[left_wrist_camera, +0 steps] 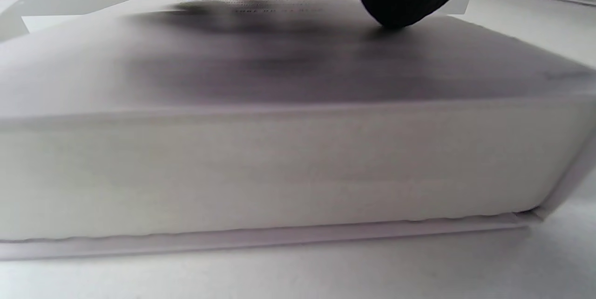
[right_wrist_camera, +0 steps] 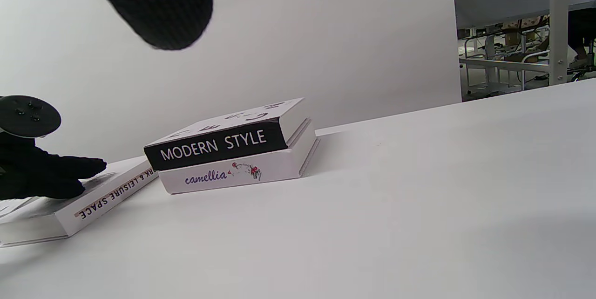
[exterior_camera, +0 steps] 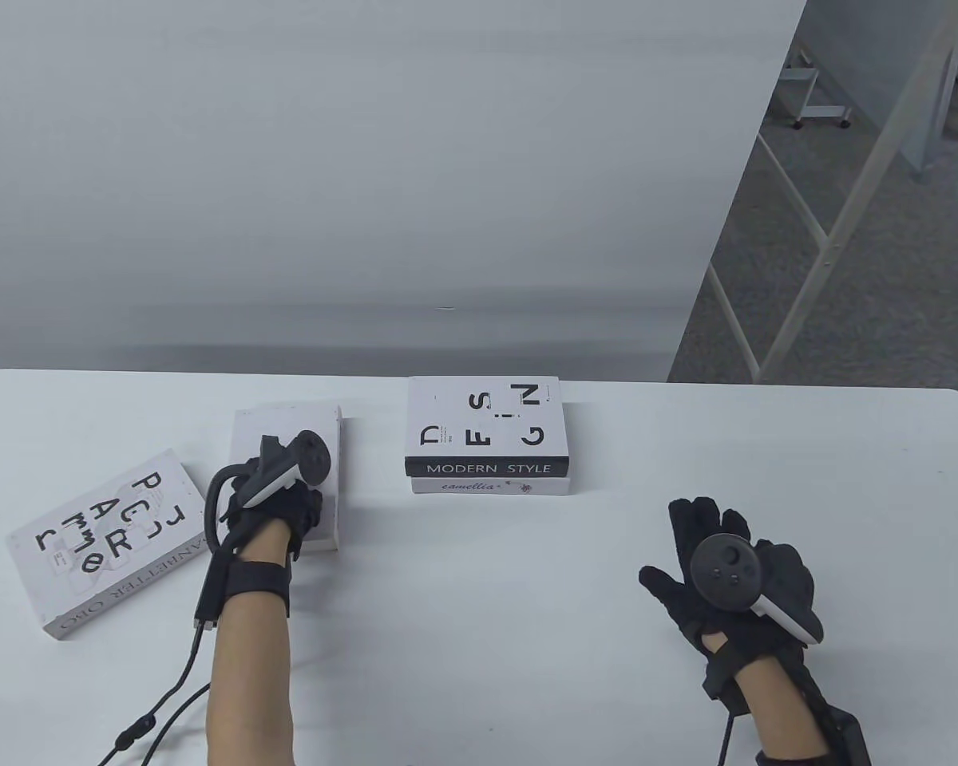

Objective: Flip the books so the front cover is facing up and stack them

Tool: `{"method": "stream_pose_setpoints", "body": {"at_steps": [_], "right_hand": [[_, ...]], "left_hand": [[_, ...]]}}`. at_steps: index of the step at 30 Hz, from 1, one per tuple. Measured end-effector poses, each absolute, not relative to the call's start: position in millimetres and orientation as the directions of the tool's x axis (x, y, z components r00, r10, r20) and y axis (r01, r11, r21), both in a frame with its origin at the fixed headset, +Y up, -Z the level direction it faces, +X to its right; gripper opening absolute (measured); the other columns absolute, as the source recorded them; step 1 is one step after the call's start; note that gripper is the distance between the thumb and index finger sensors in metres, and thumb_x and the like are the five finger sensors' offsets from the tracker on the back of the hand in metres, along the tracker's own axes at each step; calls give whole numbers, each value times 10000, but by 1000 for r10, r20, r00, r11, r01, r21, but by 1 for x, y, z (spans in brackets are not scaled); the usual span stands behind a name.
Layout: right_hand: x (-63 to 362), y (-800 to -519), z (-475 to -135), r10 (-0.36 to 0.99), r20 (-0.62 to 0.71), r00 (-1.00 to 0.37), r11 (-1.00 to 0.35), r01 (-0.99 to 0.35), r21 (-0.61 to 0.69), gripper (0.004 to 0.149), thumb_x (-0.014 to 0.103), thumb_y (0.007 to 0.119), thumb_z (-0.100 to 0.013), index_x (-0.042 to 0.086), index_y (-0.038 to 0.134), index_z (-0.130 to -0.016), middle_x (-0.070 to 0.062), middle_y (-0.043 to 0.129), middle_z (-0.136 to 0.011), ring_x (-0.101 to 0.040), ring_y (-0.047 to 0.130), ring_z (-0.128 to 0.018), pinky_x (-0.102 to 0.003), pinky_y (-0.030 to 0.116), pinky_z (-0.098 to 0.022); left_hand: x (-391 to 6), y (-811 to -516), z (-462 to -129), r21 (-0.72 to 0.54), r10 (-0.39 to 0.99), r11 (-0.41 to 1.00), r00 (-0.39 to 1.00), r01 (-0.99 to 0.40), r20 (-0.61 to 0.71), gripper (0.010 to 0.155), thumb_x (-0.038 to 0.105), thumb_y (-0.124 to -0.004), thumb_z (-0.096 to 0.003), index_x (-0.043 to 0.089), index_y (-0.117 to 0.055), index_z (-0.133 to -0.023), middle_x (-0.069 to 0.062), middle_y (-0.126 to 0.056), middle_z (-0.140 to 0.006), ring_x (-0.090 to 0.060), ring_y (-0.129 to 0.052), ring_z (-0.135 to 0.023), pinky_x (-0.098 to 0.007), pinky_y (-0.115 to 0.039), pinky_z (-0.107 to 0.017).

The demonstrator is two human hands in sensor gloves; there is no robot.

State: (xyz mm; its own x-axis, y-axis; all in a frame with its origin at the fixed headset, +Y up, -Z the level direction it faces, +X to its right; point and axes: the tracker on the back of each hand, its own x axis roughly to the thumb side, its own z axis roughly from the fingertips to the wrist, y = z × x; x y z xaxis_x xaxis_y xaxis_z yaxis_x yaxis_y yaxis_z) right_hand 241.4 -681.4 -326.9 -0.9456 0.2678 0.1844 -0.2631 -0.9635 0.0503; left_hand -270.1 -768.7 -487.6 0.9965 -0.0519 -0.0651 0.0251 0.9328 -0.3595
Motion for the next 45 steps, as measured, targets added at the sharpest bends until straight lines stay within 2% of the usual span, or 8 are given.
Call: {"method": "stream_pose_setpoints", "body": {"at_steps": [2, 5, 12, 16, 29, 45], "right_hand": [[242, -683, -328, 275, 182, -944, -961, -269, 57, 826, 528, 710, -510, 82, 322, -1087, -355, 325, -1105, -700, 383, -930, -866, 387, -525], [244, -684, -330, 318, 180, -931, -948, -310, 71, 807, 514, 701, -515, 81, 327, -1085, -354, 327, -1104, -701, 380, -926, -864, 383, -525], [243, -687, -330, 303, 183, -935, -953, -293, 79, 807, 514, 703, -514, 78, 335, -1085, -353, 333, -1103, -699, 376, -927, -864, 379, -525], [238, -689, -330, 285, 197, -938, -958, -274, 83, 809, 519, 703, -514, 79, 335, -1085, -352, 335, -1104, -698, 378, -927, -862, 381, -525], [228, -699, -329, 269, 216, -939, -962, -248, 118, 805, 519, 701, -514, 79, 341, -1084, -352, 339, -1103, -697, 380, -927, -860, 381, -526], [218, -715, -333, 247, 224, -943, -963, -213, 165, 802, 518, 698, -514, 78, 343, -1083, -352, 340, -1101, -697, 379, -925, -860, 381, -525]], "left_hand": [[-269, -769, -487, -391, -24, 920, 996, -11, -86, 714, 426, -633, -495, 129, -402, -1103, -274, -372, -1105, -587, -509, -967, -639, -553, -687], [-265, -765, -485, -399, -102, 914, 993, 71, -56, 690, 414, -652, -490, 150, -442, -1092, -253, -439, -1094, -559, -591, -951, -608, -610, -678], [-257, -757, -473, -399, -213, 898, 977, 186, -24, 604, 364, -752, -465, 258, -558, -1028, -148, -619, -1031, -427, -783, -881, -505, -747, -628], [-254, -753, -461, -398, -227, 894, 974, 205, -8, 593, 377, -793, -442, 284, -605, -996, -114, -682, -994, -388, -842, -846, -475, -784, -605], [-218, -750, -406, -369, -265, 884, 958, 287, 111, 585, 431, -844, -403, 288, -680, -946, -86, -772, -924, -344, -934, -772, -436, -845, -549], [-159, -750, -363, -294, -263, 892, 924, 342, 276, 585, 460, -847, -398, 282, -711, -938, -78, -814, -890, -308, -982, -711, -397, -878, -499]]}}
